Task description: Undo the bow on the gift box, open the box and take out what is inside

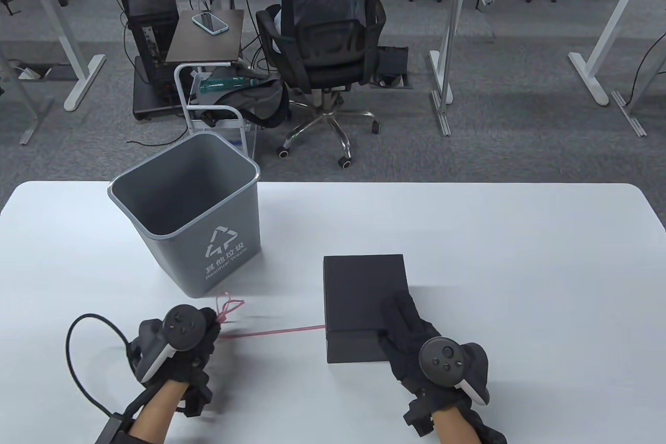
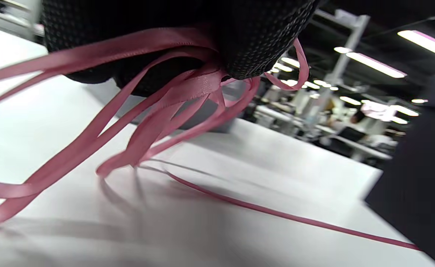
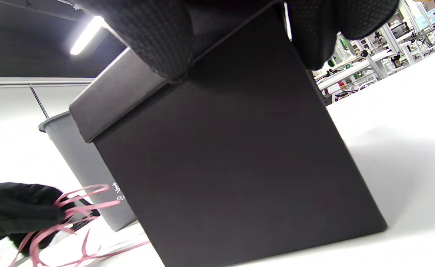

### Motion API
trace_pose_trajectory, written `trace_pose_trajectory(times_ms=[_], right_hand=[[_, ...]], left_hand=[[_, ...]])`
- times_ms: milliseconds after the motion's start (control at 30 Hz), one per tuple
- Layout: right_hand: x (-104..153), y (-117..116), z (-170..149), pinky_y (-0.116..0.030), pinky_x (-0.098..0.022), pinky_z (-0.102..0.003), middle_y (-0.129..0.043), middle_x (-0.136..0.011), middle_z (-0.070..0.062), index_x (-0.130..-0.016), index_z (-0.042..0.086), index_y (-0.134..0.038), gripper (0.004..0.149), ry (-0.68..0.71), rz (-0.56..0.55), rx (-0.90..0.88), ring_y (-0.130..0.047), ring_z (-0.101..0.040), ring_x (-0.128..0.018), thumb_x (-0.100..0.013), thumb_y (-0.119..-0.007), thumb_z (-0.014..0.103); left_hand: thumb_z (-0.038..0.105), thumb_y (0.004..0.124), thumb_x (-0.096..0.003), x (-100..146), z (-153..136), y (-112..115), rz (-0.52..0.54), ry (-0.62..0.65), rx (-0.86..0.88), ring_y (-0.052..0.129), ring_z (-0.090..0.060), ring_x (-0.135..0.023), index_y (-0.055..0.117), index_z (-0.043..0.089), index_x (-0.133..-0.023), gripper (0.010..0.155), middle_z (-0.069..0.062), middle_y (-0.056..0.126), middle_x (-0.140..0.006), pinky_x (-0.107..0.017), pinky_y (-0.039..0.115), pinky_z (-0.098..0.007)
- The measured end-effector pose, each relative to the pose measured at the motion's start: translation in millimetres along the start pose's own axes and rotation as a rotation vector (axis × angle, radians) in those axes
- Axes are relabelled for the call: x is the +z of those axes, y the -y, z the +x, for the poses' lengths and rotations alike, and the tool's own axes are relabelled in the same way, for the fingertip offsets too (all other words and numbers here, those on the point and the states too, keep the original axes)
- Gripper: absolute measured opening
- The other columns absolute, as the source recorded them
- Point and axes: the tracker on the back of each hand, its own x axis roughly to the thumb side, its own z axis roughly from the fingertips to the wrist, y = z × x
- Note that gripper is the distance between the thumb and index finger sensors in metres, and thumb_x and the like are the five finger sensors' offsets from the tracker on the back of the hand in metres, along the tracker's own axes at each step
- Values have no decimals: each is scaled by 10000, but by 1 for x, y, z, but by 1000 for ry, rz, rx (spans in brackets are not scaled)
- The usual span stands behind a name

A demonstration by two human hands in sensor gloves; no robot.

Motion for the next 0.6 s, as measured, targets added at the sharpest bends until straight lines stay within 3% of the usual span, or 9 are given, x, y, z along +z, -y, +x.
trace_pose_trajectory(times_ms=[133,300,400,500,600], right_hand=[[0,0,0,-611,-654,-644,-305,-1234,-35,-1187,267,-432,689,0,0,-2,-751,-519,-854,-602,-775,389],[0,0,-1,-611,-653,-645,-305,-1234,-37,-1187,264,-433,688,1,3,-6,-750,-521,-855,-603,-775,388],[0,0,-1,-611,-652,-646,-305,-1234,-36,-1188,264,-434,689,1,6,-8,-751,-522,-854,-602,-774,390],[0,1,-1,-611,-653,-646,-304,-1235,-38,-1189,261,-434,688,0,8,-10,-751,-523,-855,-604,-773,390],[0,1,-1,-611,-653,-646,-304,-1234,-38,-1189,262,-434,688,0,11,-12,-750,-524,-855,-604,-773,391]], left_hand=[[318,836,-567,-10,39,18,-71,77,-23,964,-336,-695,827,186,-923,380,-121,925,-838,-510,877,-468],[325,844,-560,-25,77,45,-71,124,-8,958,-351,-729,836,203,-918,379,-126,922,-870,-527,870,-479],[334,852,-552,-33,91,61,-65,133,-10,963,-349,-733,849,217,-910,377,-115,931,-874,-532,871,-476],[334,848,-553,-43,98,81,-172,196,31,947,-350,-775,838,227,-922,384,-112,908,-918,-558,858,-481],[335,856,-549,-47,99,91,-175,168,43,927,-365,-749,835,217,-939,408,-127,890,-946,-562,835,-490]])
